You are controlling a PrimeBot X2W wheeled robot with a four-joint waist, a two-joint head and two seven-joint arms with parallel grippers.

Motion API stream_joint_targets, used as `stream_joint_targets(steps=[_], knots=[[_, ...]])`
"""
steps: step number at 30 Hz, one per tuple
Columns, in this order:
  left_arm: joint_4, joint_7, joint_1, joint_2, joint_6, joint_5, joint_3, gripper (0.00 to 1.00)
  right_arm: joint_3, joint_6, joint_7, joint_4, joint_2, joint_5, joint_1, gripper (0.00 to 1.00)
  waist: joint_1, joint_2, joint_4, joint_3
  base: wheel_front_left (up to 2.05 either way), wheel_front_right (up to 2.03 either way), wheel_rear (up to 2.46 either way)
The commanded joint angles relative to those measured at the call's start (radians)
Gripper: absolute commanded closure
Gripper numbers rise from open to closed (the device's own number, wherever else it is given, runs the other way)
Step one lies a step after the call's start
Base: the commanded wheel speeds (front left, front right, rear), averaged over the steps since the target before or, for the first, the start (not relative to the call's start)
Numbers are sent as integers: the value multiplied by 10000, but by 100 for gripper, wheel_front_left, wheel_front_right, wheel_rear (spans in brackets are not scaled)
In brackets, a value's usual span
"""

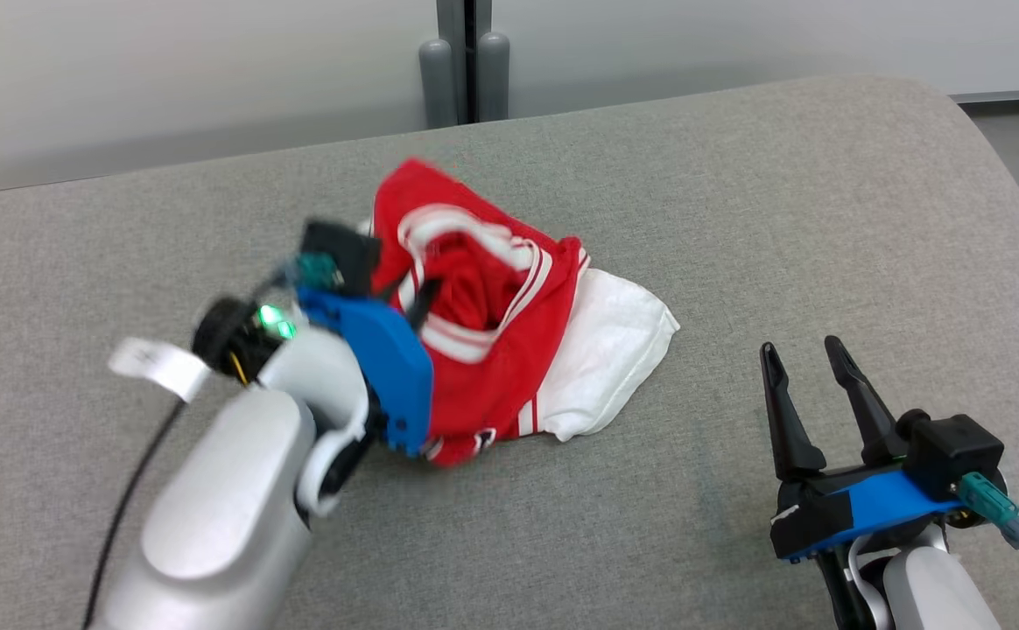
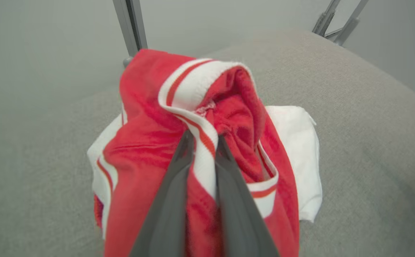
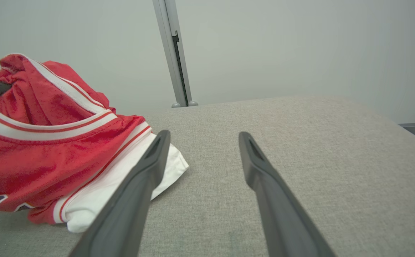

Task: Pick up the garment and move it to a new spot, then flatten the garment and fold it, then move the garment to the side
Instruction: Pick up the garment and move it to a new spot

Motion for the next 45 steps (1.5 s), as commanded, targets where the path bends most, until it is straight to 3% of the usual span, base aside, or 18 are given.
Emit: stream_joint_targets(steps=[1, 7, 13, 14, 22, 29, 37, 45], knots=[[546, -348, 307, -138, 55, 133, -160, 0, 30, 5, 58, 27, -42, -14, -47, 0, -1, -1, -16, 8, 0, 0, 0], [1408, -1732, 813, -670, -44, -89, -160, 0, -117, 6, 218, -78, -44, -144, 129, 0, -1, -1, 231, -233, 0, 0, 0], [1055, -3501, 1312, -454, 53, -69, 289, 0, -313, 6, 306, -290, -44, -314, 322, 0, -1, -1, 577, -665, 0, 0, 0], [878, -4190, 1669, -338, 276, -27, 491, 0, -352, 6, 350, -379, -43, -525, 433, 0, -1, -1, 735, -837, 0, 0, 0], [112, -6002, 3324, 110, 1092, -201, 1425, 0, -550, 6, 619, -495, -44, -682, 867, 0, -1, -1, 1143, -1328, 0, 0, 0], [-374, -6557, 4674, 321, 1566, -544, 2278, 0, -713, 6, 817, -553, -44, -1157, 1217, 0, -1, -1, 1417, -1595, 0, 0, 0], [-704, -6694, 5759, 534, 2168, -175, 2816, 0, -849, 6, 917, -343, -43, -1112, 1356, 0, -1, -1, 1457, -1768, 0, 0, 0], [-1281, -6709, 6413, 549, 2400, 8, 3022, 0, -848, 6, 863, -111, -44, -789, 1452, 0, -1, -1, 1421, -1854, 0, 0, 0]])
